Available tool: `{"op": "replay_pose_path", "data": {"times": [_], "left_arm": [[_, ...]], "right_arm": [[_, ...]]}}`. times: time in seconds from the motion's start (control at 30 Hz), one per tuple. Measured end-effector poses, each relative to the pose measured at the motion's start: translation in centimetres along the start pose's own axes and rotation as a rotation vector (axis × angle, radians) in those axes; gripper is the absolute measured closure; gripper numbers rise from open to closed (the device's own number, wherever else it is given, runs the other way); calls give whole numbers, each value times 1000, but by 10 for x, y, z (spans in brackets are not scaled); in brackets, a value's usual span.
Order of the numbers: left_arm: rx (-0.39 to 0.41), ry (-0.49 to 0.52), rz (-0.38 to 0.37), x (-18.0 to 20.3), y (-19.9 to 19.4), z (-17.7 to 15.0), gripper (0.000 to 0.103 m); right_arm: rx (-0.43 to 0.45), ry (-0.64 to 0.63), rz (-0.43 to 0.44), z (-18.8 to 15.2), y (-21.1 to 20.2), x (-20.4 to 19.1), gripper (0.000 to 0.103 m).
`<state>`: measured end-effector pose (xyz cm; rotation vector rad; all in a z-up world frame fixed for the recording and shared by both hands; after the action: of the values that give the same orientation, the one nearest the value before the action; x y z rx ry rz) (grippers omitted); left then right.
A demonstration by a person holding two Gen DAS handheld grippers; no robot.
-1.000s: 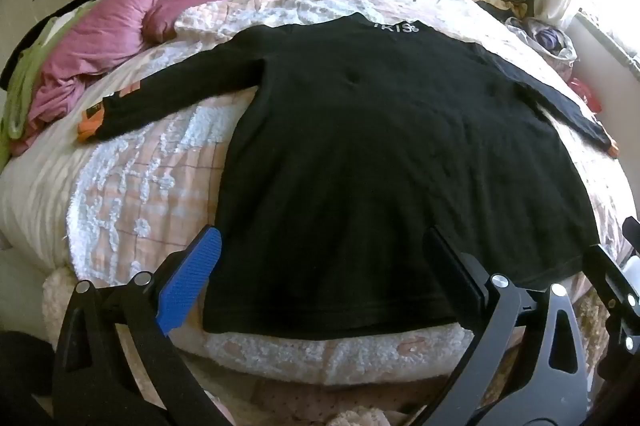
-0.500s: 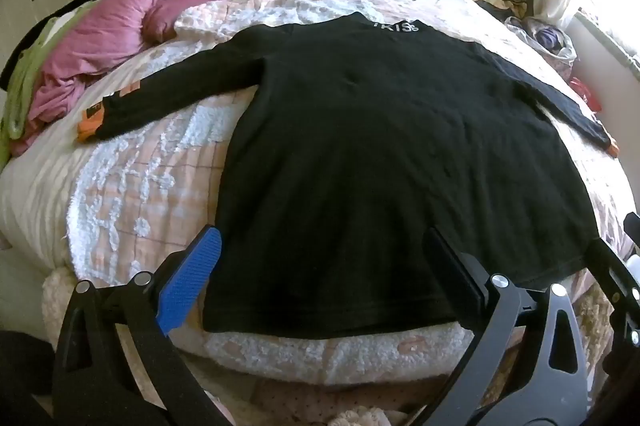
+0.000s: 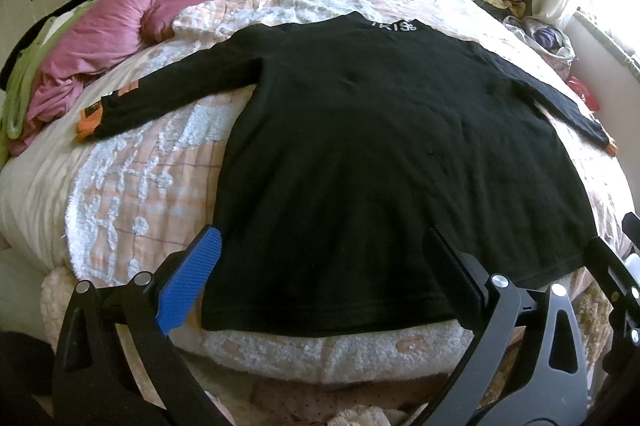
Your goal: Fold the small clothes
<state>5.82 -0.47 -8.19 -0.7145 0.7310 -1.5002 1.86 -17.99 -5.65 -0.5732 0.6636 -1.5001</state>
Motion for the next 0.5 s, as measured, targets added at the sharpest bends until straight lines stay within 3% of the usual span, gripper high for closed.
{"op": "replay_pose_path", "data": {"times": [0.5], "left_arm": [[-6,5,-10,1,-2,-1,8]], "right_arm": [[3,2,1,2,-2,2,4]]}}
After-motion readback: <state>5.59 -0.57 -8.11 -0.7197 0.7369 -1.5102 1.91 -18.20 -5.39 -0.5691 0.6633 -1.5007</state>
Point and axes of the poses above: each gripper's, at about its wrist camera, not at the fingertips, and y roughly the way its jaws point, x to its right, z to its top, the point moved 10 cm from there along y, roughly the way its jaws point, and after that the axes turned 2 degrees about -z, right-handed, at the moved point
